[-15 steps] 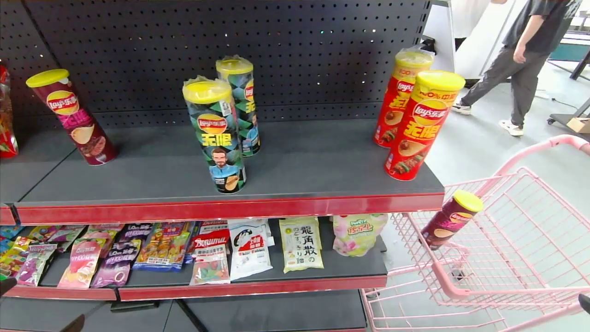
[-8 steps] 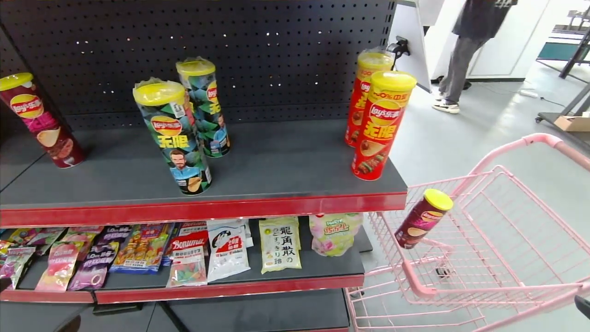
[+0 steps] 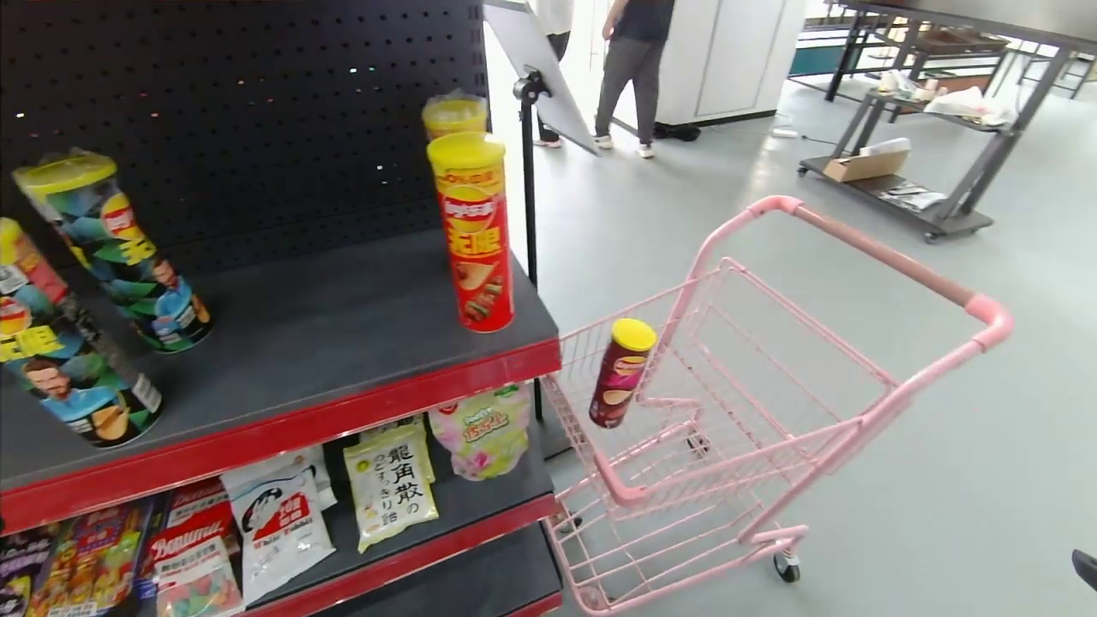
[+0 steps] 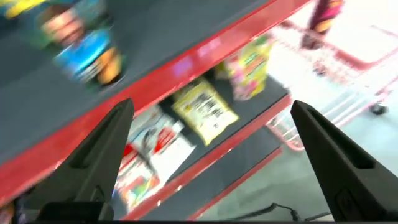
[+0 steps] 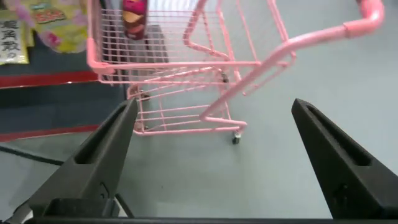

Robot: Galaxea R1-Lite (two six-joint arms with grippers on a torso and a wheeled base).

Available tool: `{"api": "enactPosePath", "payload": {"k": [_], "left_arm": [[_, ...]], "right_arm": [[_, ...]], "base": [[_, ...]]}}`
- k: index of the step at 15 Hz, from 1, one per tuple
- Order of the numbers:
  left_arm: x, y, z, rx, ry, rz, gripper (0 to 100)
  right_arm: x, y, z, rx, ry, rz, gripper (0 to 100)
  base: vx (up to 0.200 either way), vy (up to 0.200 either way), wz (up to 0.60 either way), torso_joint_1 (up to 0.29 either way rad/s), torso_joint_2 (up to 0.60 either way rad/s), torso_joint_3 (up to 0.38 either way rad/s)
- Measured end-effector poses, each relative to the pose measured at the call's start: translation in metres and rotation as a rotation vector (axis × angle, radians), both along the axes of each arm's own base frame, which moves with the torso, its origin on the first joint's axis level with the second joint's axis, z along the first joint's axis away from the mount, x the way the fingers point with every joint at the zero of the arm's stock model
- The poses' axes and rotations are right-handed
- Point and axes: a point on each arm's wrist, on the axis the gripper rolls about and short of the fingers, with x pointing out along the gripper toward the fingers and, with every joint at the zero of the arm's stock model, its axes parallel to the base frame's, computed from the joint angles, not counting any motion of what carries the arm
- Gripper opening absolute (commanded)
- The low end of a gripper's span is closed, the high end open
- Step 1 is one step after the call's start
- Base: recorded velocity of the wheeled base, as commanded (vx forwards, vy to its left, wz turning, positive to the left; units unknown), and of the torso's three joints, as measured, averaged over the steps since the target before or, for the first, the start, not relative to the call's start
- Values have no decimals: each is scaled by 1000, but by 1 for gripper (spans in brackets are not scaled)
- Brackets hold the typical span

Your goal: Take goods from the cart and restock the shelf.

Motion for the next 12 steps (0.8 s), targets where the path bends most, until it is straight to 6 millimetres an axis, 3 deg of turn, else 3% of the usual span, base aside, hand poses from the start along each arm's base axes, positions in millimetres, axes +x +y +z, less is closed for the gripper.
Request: {"api": "enactPosePath", "payload": {"k": [3,5,6,12], "left_arm": [[-4,1,0,6,-28,-3,100],[-5,1,0,6,-36,-4,100],[-6,1,1,4,-45,-3,100],[-14,3,1,9,-93,-3,100]], "right_arm": [[0,0,0,0,2,-1,100],[1,0,-1,-7,4,-23,100],[1,-1,-1,-8,3,-31,100],[-1,-1,-2,-12,2,-50,100]], "base": [[0,0,0,0,0,0],[0,0,600,-2,0,2],[0,0,600,-90,222,139],[0,0,0,-137,375,229]]}}
